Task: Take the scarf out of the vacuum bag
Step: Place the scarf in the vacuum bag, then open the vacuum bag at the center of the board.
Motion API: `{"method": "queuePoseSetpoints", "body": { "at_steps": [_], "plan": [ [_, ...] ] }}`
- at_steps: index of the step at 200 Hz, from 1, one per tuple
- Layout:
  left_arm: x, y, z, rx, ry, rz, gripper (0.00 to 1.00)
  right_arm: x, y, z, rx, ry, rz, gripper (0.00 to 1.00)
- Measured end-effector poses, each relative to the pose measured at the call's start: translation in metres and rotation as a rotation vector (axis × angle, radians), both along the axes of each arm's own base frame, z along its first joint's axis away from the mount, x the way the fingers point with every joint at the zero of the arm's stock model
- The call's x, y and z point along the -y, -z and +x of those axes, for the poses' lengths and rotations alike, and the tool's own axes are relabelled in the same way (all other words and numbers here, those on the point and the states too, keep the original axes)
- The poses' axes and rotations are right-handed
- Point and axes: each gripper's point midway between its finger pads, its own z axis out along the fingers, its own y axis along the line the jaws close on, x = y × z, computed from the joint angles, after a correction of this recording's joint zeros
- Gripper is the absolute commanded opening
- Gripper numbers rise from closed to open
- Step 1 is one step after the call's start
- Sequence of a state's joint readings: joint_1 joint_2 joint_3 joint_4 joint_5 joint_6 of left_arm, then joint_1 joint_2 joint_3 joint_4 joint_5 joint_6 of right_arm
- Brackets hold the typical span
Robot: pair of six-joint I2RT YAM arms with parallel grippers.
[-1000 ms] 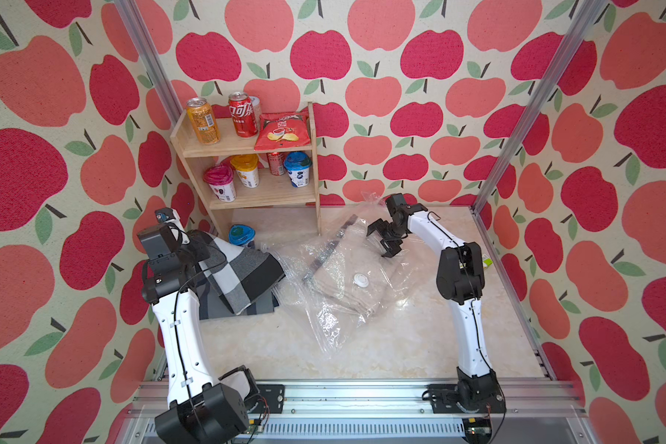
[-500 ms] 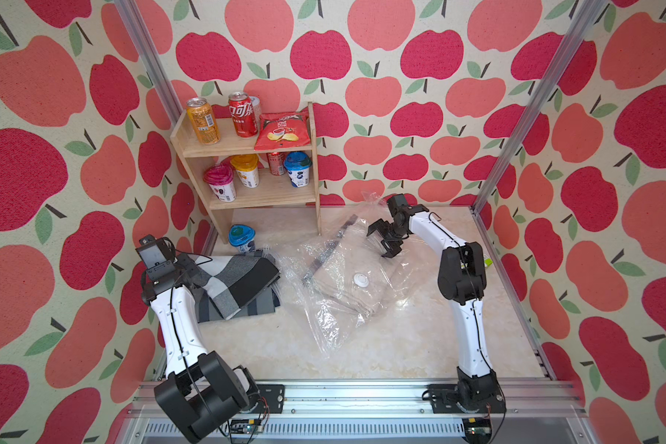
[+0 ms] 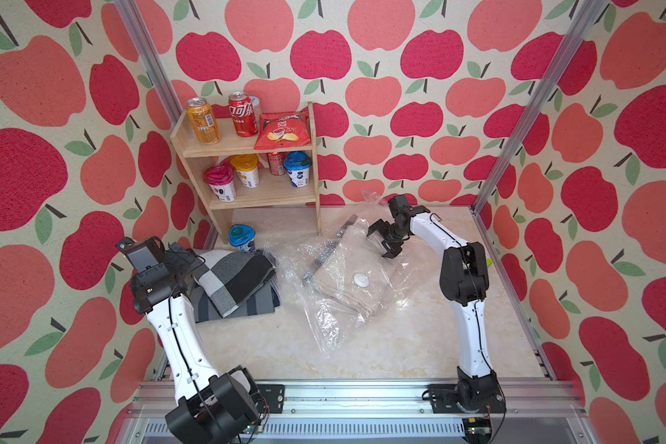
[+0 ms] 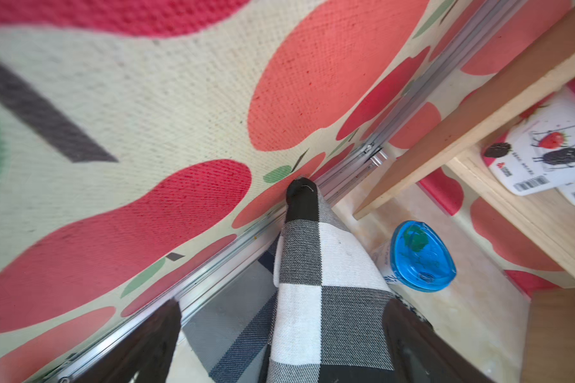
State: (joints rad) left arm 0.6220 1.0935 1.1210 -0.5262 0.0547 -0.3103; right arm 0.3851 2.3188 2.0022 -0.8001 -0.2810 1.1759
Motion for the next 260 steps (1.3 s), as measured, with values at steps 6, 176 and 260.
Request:
{"method": "queuePoseSetpoints", "body": {
  "at_steps": [6, 176, 260],
  "plan": [
    [0.006, 0.000, 0.004, 0.010, 0.024, -0.013, 0.98, 0.000, -0.001, 0.000, 0.008, -0.010, -0.004, 1.00],
    [0.273, 0.052, 0.024, -0.097, 0.791, -0.423, 0.98, 0.014, -0.104, -0.005, 0.577, -0.426, -0.436, 1.00],
    [0.217, 0.066, 0.028, -0.077, 0.591, -0.554, 0.97, -0.182, -0.190, -0.196, 1.107, -1.180, -0.457, 1.00]
  ]
}}
